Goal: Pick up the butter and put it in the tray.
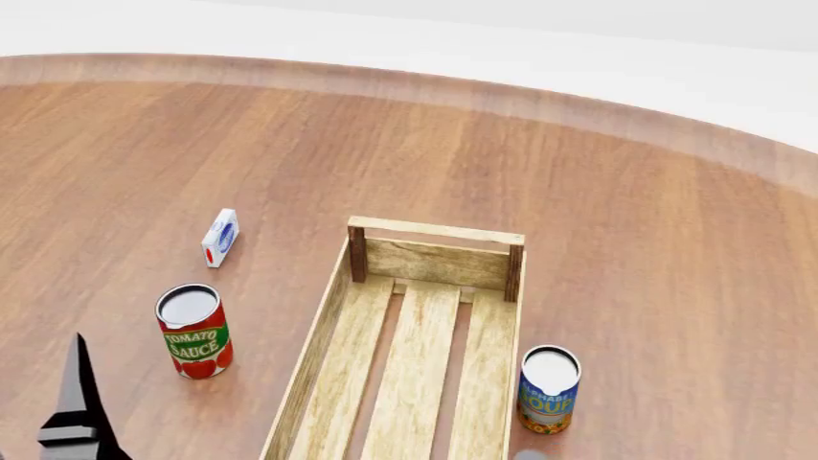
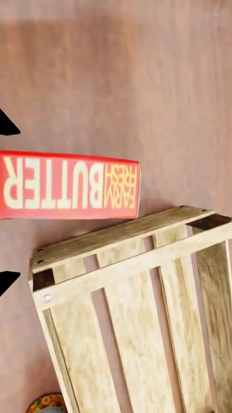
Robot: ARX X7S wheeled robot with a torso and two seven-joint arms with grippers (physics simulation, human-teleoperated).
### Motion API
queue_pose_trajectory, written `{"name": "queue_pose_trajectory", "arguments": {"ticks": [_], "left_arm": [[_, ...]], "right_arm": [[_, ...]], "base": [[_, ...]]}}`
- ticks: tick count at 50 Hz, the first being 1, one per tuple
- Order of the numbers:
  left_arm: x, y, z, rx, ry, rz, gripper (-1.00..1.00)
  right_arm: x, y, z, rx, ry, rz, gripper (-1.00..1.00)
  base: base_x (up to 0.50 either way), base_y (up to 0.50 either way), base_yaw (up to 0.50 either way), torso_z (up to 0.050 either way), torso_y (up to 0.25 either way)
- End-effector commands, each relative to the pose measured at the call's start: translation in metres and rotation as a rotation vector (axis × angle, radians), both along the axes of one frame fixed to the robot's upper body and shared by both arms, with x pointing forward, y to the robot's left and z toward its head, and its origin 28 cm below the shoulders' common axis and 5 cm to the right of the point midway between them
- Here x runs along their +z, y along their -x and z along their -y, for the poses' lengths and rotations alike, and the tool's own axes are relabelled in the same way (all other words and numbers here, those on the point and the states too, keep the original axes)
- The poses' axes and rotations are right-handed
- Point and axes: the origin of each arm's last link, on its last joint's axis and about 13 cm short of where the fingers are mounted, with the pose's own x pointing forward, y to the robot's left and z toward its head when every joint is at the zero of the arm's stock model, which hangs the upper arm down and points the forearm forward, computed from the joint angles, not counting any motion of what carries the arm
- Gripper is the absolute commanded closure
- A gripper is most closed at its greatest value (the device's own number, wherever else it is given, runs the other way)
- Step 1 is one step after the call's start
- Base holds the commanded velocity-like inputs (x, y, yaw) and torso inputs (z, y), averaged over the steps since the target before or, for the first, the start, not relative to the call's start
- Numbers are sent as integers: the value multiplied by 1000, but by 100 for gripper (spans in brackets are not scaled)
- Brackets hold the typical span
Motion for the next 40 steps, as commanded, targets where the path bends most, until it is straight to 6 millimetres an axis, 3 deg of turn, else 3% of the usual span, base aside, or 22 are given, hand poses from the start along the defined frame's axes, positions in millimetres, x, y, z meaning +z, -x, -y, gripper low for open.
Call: {"name": "queue_pose_trajectory", "arguments": {"ticks": [1,40], "left_arm": [[4,1,-2,-29,24,29,-100],[3,-1,-4,-21,27,26,-100]], "right_arm": [[-10,-7,-4,16,-29,-2,-100],[-47,-18,-8,-10,-36,-31,-100]], "base": [[0,0,0,0,0],[0,0,0,0,0]]}}
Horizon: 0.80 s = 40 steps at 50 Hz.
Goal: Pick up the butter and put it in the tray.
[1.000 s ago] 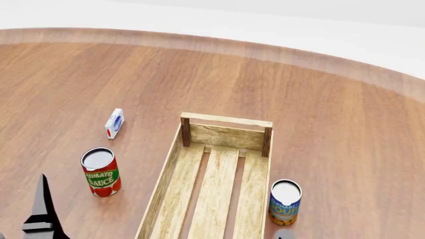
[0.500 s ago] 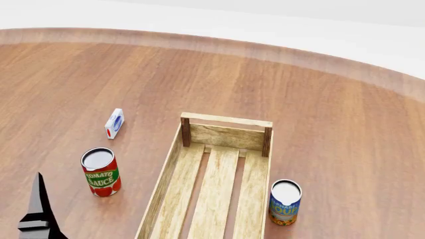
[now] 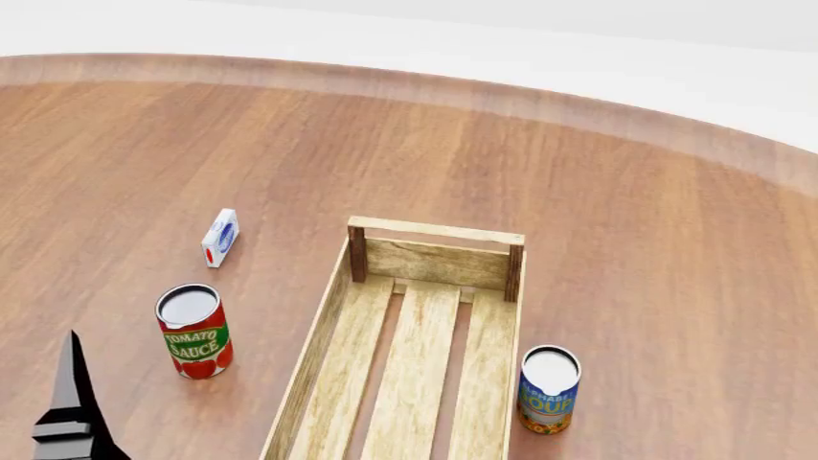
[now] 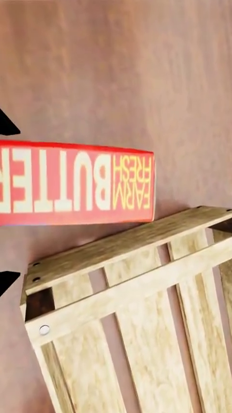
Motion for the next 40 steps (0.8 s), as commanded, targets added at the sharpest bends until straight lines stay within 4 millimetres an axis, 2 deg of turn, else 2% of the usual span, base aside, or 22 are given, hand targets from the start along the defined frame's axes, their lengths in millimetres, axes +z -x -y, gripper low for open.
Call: {"name": "queue_pose_trajectory", "arguments": {"ticks": [1,16,26,27,40], "left_arm": [[3,0,-1,-30,22,27,-100],[4,0,-2,-28,24,28,-100],[4,0,-2,-29,25,28,-100],[4,0,-1,-29,25,28,-100],[5,1,0,-35,24,30,-100]], "right_arm": [[-9,-10,-4,12,-22,8,-100],[-26,-7,-9,35,-28,-37,-100],[-37,2,-7,32,-15,-82,-100],[-37,4,-6,28,-13,-83,100],[-38,9,-3,5,-10,-68,100]], "base": [[0,0,0,0,0],[0,0,0,0,0],[0,0,0,0,0],[0,0,0,0,0],[0,0,0,0,0]]}}
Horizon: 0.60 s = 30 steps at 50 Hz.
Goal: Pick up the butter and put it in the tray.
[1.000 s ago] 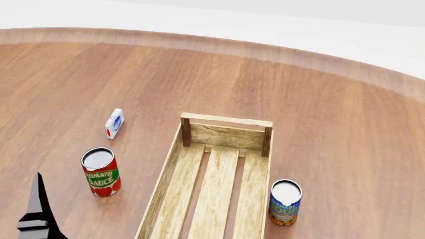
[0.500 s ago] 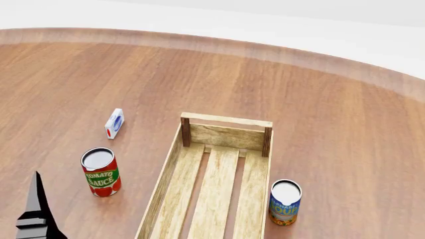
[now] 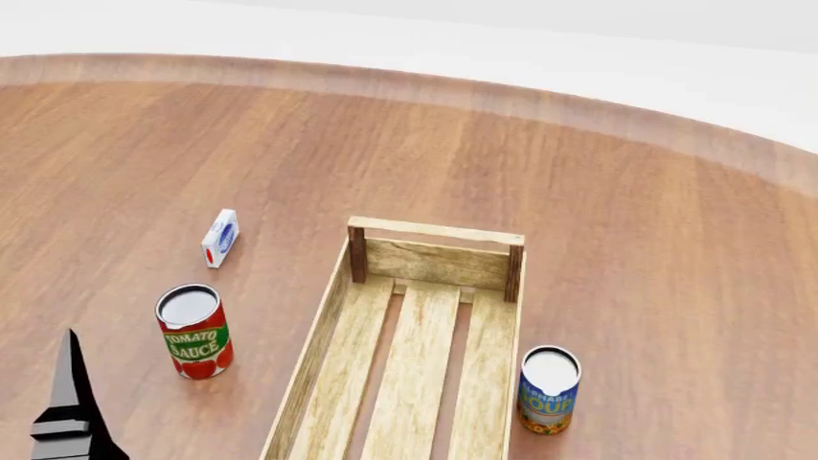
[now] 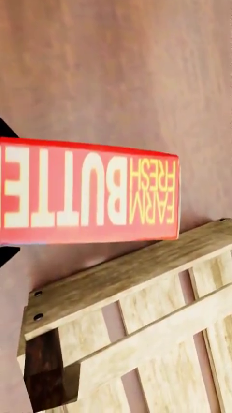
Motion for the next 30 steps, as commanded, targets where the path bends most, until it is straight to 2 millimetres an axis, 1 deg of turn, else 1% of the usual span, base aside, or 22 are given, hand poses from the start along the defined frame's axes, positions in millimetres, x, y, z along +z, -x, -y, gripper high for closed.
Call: {"name": "queue_pose_trajectory", "arguments": {"ticks": [1,6,15,19,27,30], "left_arm": [[5,2,0,-36,22,31,-100],[5,1,0,-34,23,31,-100],[7,3,-1,-33,26,35,-100],[8,3,-1,-32,28,36,-100],[8,3,-1,-36,30,38,-100],[8,4,-1,-37,30,39,-100]], "right_arm": [[-6,3,1,10,-10,-23,100],[1,5,-2,20,-11,-9,100],[21,6,-10,62,-30,43,100],[30,10,-15,88,-43,62,100],[42,16,-15,100,-49,101,100],[50,18,-15,103,-52,121,100]], "base": [[0,0,0,0,0],[-2,0,0,0,0],[0,0,0,0,0],[0,0,0,0,0],[0,0,0,0,0],[0,0,0,0,0]]}}
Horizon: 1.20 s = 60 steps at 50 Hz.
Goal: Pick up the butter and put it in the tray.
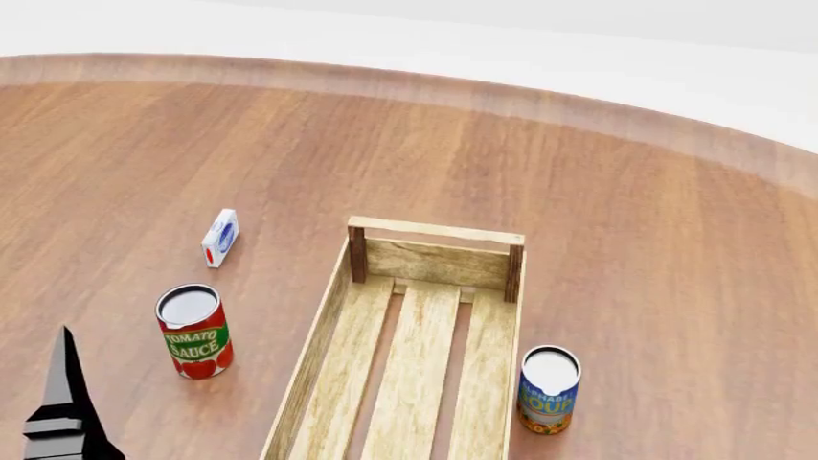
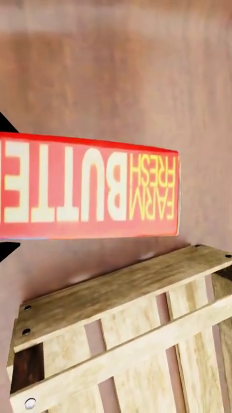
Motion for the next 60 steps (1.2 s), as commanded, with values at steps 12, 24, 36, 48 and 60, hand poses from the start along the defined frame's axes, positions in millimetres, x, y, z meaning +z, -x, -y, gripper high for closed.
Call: {"name": "queue_pose_trajectory", "arguments": {"ticks": [12,24,36,48,60], "left_arm": [[8,4,-1,-34,28,38,-100],[10,4,-1,-34,31,40,-100],[10,5,-1,-36,32,41,-100],[10,5,-1,-35,33,42,-100],[11,5,-2,-33,34,44,-100]], "right_arm": [[61,8,-4,61,-60,182,100],[94,11,-2,44,-110,301,100],[115,8,7,-37,-165,407,100],[108,-9,7,-240,-256,525,100],[98,-26,-8,-309,-306,539,100]], "base": [[0,0,0,0,1],[0,0,0,0,1],[0,0,0,0,1],[0,0,0,0,0],[0,0,0,0,2]]}}
